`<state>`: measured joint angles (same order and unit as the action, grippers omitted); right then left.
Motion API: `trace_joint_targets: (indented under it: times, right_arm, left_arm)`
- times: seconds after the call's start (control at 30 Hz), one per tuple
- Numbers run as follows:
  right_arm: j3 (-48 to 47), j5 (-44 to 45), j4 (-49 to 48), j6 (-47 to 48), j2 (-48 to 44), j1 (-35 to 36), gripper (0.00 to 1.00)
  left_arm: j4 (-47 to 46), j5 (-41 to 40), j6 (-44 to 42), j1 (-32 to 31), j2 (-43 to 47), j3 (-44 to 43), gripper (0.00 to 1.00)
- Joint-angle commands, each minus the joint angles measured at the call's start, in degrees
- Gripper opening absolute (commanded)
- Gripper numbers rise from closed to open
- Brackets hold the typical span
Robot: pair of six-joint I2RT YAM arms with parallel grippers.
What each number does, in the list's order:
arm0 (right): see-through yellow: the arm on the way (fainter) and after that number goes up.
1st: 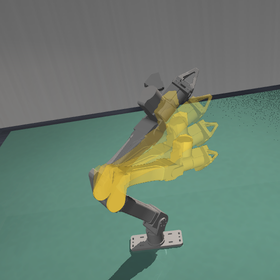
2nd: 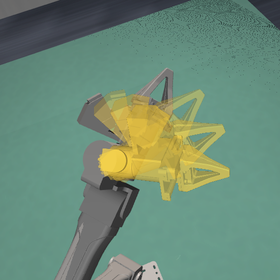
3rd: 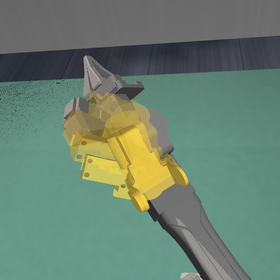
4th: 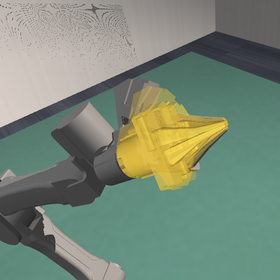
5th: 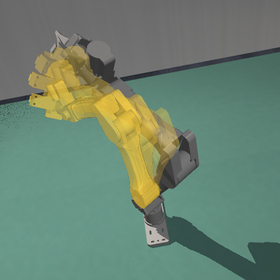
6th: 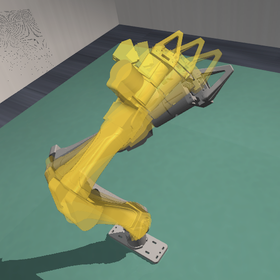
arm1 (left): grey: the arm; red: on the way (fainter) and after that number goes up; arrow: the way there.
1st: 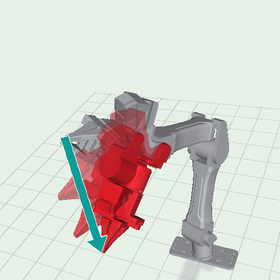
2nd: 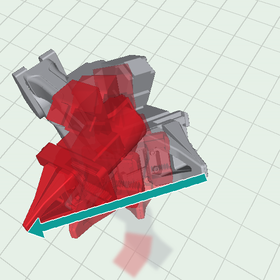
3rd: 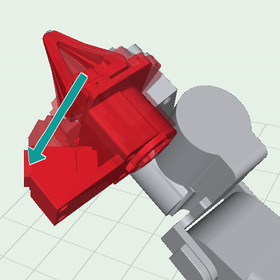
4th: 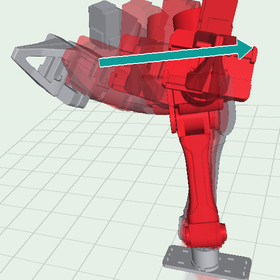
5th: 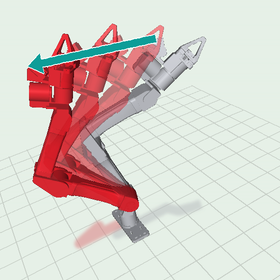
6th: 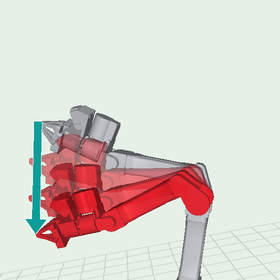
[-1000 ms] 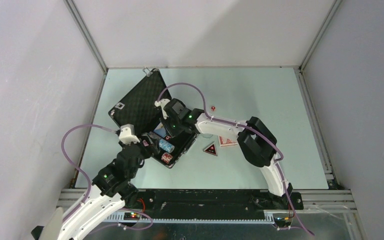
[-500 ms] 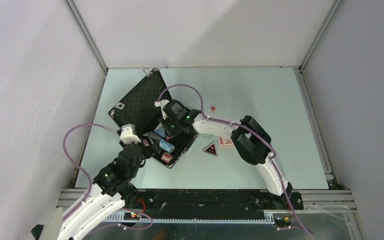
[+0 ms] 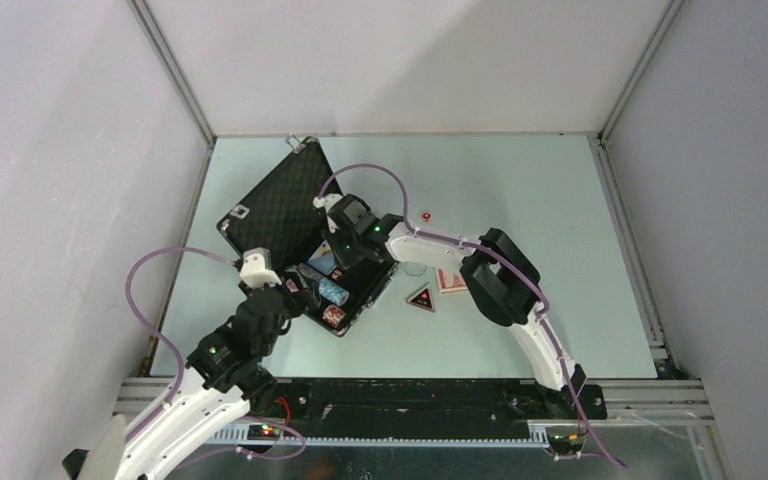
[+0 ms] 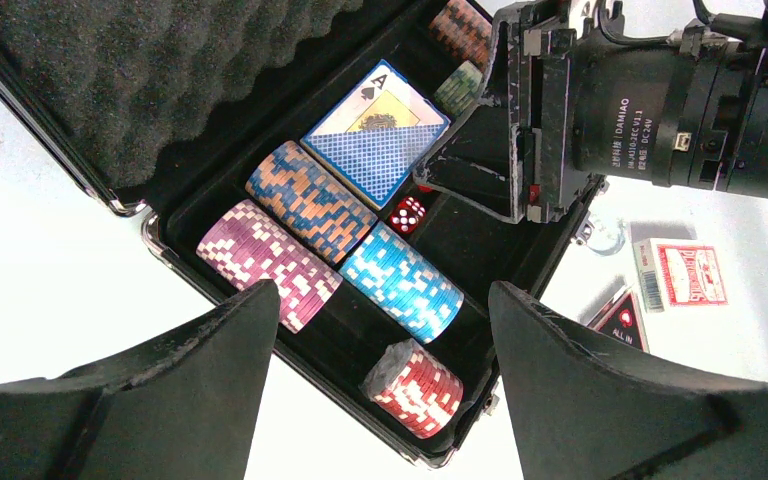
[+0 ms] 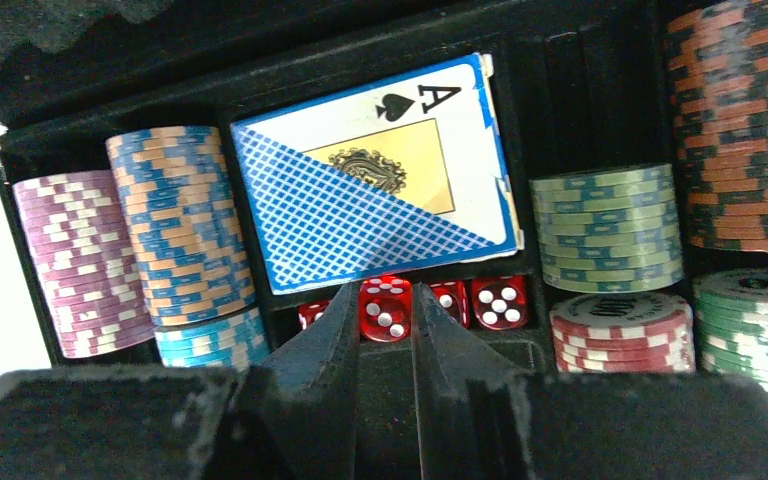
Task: Pack up texas hold em set
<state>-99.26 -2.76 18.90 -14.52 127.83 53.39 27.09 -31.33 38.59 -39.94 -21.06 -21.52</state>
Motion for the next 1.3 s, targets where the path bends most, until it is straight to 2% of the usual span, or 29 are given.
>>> trace_joint_targets:
  times: [0.0,0.2,0.47,0.6,0.8,0.9,1.07,1.27]
  right_arm:
    - [-2.6,4.9,1.9,2.5,0.3,0.1,0.1]
    - [-2.6,5.7,2.5,4.4,0.1,1.7,0.11]
    - [-2.5,7.4,2.7,5.1,0.2,2.5,0.22]
    - [-3.0,8.4,3.0,5.5,0.0,2.6,0.37]
    - [-3.6,9.4,3.4,6.0,-0.3,2.7,0.44]
    - [-3.7,9.6,3.4,5.9,-0.8,2.6,0.4]
    - [-3.7,10.2,3.4,6.3,-1.3,2.7,0.27]
    - [-3.7,9.9,3.6,6.4,-0.7,3.0,0.2]
  left_arm:
    - [-2.1,-0.7,0.2,0.5,-0.3,0.0,0.83]
    - [-2.2,-0.7,0.2,0.4,-0.4,0.0,0.83]
    - [-1.9,-0.5,0.2,0.4,0.0,0.0,0.83]
    - [-1.9,-0.5,0.2,0.4,0.0,-0.1,0.83]
    - [-2.2,-0.4,0.1,0.4,-0.2,-0.1,0.83]
    - [-2.2,-0.4,0.1,0.4,-0.3,-0.2,0.83]
    - [-2.2,-0.4,0.1,0.4,-0.2,-0.2,0.83]
    - [-2.4,-0.2,0.1,0.4,-0.4,-0.1,0.83]
